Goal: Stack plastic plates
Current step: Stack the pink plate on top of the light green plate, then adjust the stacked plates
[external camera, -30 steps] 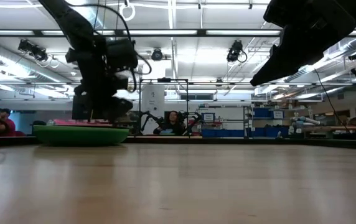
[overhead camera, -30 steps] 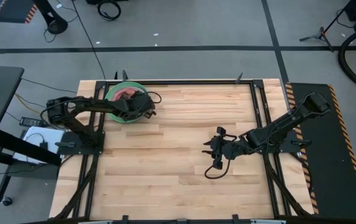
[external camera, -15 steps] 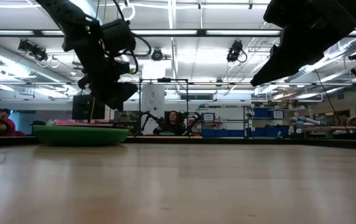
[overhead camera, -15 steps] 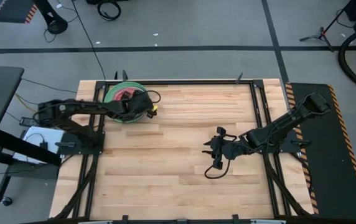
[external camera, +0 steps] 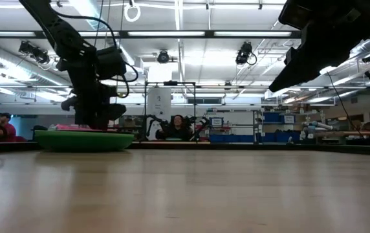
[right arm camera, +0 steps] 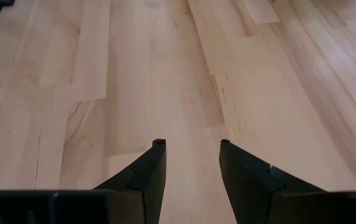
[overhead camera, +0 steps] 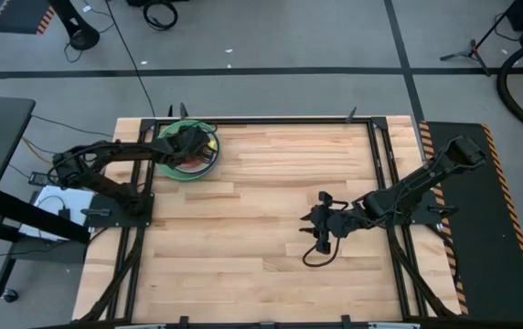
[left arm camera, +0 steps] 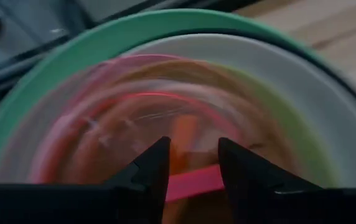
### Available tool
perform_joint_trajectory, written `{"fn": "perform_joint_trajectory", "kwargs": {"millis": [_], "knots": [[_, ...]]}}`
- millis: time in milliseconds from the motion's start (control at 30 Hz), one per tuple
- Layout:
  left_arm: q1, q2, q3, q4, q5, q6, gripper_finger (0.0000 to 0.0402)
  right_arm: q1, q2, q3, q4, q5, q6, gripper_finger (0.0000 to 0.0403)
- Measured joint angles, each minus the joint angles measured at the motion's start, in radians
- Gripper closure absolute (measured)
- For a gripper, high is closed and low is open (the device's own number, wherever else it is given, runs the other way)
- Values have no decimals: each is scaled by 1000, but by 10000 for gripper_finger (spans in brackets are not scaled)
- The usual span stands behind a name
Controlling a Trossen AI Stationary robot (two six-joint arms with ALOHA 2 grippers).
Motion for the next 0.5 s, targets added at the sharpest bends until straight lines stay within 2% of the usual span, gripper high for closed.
{"fn": "perform_joint_trajectory", "kwargs": {"millis": [233,500], "knots": [[-13,0,10,17,168,2,257,0,0,0,8,-3,22,246],[-18,-23,78,0,187,21,258,0,0,0,15,-21,19,246]]}}
